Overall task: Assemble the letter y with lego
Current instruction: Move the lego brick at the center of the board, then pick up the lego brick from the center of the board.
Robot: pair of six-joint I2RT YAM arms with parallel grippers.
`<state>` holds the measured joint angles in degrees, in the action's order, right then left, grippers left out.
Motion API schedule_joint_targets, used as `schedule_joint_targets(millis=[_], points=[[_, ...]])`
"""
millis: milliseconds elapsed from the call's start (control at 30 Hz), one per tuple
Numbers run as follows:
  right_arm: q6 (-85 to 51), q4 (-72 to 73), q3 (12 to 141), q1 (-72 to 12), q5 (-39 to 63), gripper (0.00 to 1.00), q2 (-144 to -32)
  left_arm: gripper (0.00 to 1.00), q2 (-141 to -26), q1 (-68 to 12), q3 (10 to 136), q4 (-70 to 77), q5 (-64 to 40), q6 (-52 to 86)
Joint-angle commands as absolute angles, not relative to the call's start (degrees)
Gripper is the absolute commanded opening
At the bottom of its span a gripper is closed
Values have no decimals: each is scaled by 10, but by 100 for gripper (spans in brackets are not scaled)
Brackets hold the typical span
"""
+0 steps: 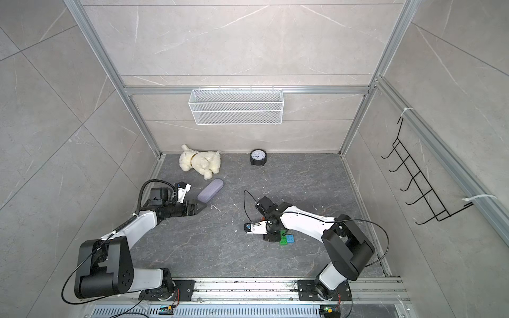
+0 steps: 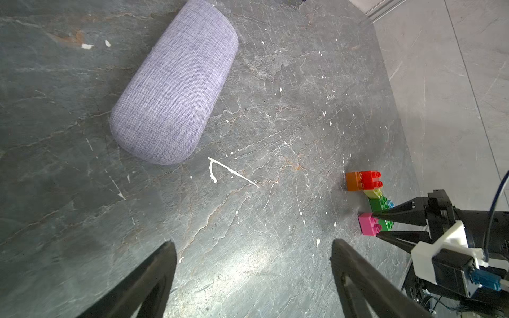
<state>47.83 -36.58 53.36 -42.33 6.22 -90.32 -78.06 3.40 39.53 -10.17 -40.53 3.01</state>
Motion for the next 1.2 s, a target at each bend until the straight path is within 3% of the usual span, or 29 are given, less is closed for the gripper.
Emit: schedule_joint_targets(millis=[0,300,767,933,1067,1167], points=[[460,-384,548,-424,67,44,-866,91,-771,34,401,-100,-406,21],[463,-390,548,-425,54,52,-878,91,-764,34,401,-100,-405,20],[442,-346,527,-425,70,53,-926,91,-763,34,401,-102,-401,18],[436,-331,518,-425,71,47,-937,91,-765,34,401,-102,-400,19],[435,-323,521,-425,81,31,-931,91,-766,34,402,-103,-401,19],[433,-327,537,-428,83,28,-925,91,-766,34,402,-103,-400,19]])
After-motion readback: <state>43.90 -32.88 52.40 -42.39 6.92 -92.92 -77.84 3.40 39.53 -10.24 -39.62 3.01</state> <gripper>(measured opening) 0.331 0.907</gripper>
